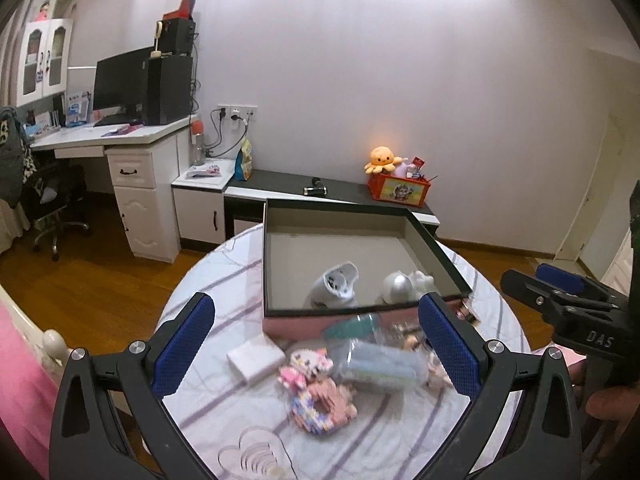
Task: Organize rigid objects
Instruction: 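Withdraw both tools from the box back over the bed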
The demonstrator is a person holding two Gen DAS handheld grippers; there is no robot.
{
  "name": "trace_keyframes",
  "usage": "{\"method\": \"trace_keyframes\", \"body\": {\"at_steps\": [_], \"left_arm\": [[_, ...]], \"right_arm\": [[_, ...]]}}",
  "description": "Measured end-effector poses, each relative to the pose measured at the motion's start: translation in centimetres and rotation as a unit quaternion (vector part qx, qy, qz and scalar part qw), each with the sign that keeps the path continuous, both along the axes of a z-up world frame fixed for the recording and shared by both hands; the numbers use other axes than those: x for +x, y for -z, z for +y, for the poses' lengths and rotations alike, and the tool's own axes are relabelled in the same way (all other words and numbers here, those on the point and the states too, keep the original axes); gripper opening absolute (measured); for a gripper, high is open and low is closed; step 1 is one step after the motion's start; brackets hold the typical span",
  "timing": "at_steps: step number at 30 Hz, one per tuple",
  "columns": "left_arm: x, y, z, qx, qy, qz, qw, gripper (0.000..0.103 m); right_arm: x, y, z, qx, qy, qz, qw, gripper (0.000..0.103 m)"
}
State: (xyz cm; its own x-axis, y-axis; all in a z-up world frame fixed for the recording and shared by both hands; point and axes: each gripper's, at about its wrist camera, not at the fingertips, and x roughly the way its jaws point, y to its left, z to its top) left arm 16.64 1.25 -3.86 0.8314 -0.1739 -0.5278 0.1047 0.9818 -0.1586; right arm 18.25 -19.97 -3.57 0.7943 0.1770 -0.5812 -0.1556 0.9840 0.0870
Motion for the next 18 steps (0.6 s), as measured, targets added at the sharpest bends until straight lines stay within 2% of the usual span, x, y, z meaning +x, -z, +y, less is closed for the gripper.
{"method": "trace_keyframes", "body": {"at_steps": [7, 13, 18], "left_arm": [[-4.1, 1.3, 0.2, -0.001, -0.01, 0.005, 0.9999, 0.103], [-7.1, 1.7, 0.5, -0.003, -0.025, -0.009, 0.9997, 0.103], [-8.3, 2.7, -0.5, 0.007, -0.013, -0.004, 0.9999, 0.103]], "right_arm": [[-3.9, 1.3, -0.9, 0.005, 0.011, 0.004, 1.0, 0.093], [-6.5, 2.7, -1.4, 0.005, 0.024, 0.009, 1.0, 0.093], [-8.0, 3.7, -1.3, 0.003, 0.022, 0.019, 1.0, 0.093]]}}
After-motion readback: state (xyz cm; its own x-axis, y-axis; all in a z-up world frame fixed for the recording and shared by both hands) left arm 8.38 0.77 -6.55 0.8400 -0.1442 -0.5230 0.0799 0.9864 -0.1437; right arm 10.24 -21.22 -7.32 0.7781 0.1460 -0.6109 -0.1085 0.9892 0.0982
